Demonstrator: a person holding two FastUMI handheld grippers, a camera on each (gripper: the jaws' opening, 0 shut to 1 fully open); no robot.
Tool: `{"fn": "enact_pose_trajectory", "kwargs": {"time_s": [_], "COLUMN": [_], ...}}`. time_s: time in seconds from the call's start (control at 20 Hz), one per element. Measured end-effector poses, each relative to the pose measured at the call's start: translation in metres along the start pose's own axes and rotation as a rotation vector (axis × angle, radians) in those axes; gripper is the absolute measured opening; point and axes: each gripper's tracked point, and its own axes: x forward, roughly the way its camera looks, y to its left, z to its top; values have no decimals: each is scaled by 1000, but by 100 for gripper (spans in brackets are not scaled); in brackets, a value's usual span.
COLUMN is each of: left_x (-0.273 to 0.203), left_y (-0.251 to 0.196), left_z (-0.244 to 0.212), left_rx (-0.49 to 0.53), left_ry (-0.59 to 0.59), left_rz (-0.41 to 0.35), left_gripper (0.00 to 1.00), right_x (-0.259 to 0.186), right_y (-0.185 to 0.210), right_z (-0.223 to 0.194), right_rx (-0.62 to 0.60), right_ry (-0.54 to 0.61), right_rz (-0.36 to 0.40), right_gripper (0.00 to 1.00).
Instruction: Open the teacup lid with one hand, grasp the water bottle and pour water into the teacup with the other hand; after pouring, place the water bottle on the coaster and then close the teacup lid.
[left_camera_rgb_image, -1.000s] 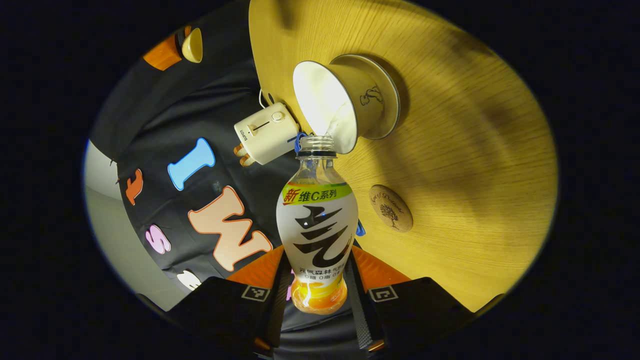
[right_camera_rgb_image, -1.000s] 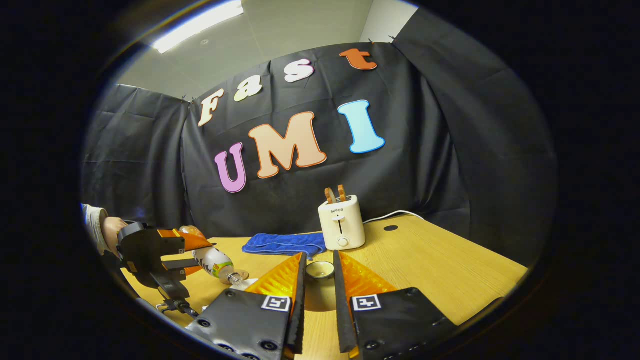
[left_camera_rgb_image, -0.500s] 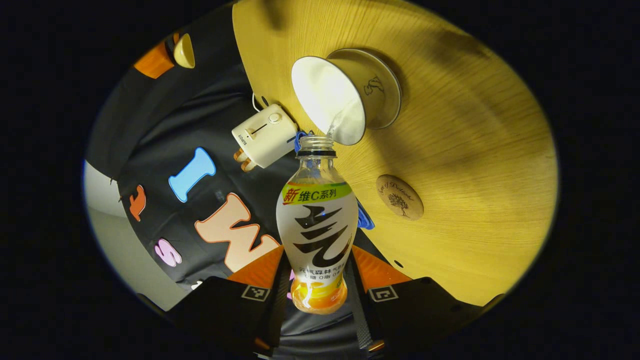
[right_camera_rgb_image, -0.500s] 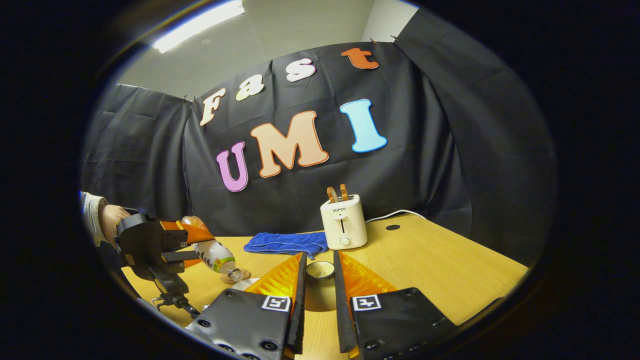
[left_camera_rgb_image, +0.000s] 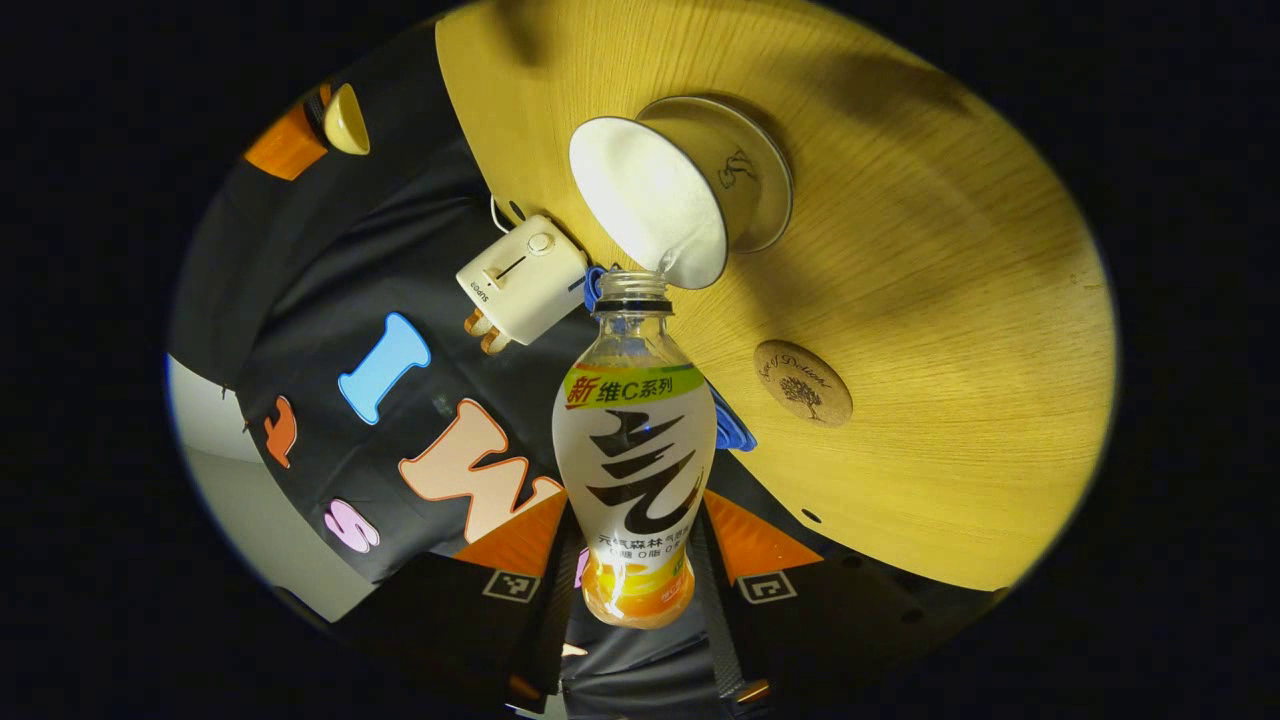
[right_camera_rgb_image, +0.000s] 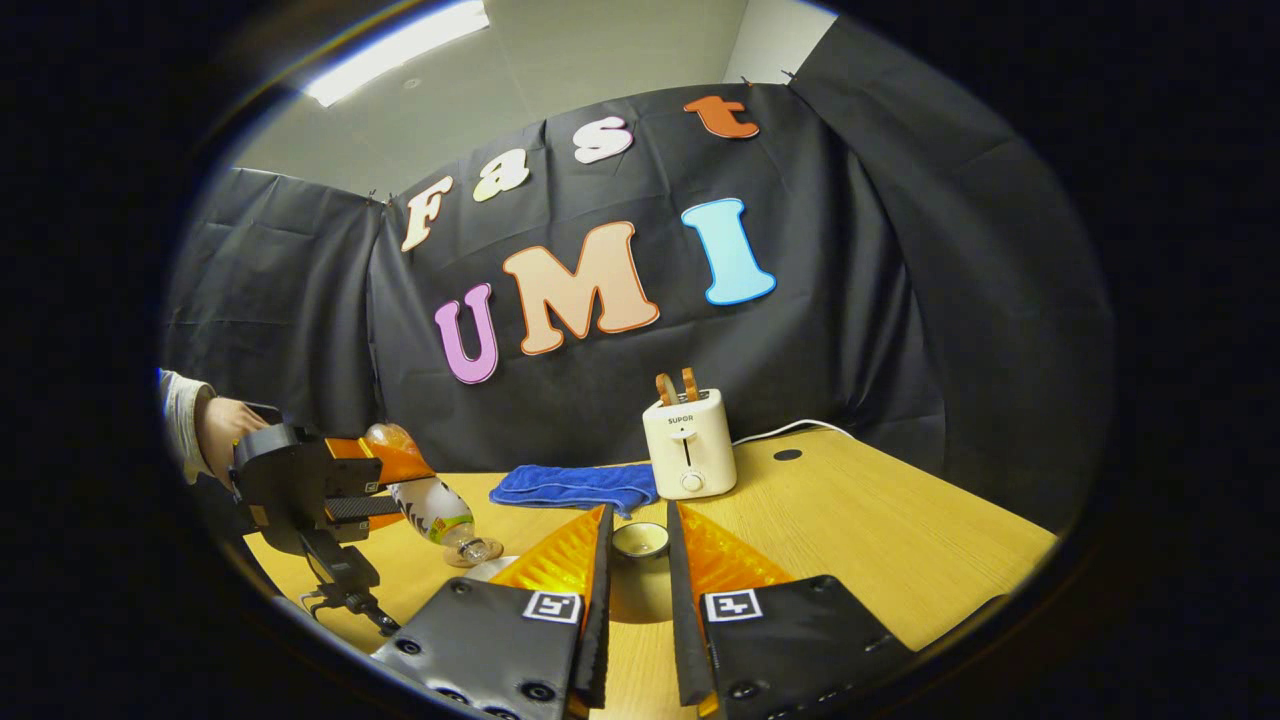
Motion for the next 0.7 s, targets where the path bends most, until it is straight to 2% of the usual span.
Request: {"fn": "enact_pose_trajectory", "kwargs": {"time_s": [0.3,0.4,0.45,0.7], "left_x": [0,-2,-2,-2], "left_y": [1,-2,-4,-10], "left_z": [2,1,2,3], "left_rx": [14,12,11,-14], "left_ry": [-4,-4,-4,-10], "left_rz": [-4,-13,-17,-32], "left_gripper": [57,57,58,57], "right_x": [-1,0,0,0], "right_y": [1,3,4,8], "right_z": [1,-1,-2,-4], "right_rx": [-1,-2,-3,-11], "right_ry": [0,2,5,13], "right_rz": [2,7,10,19], "right_gripper": [33,30,33,33]}}
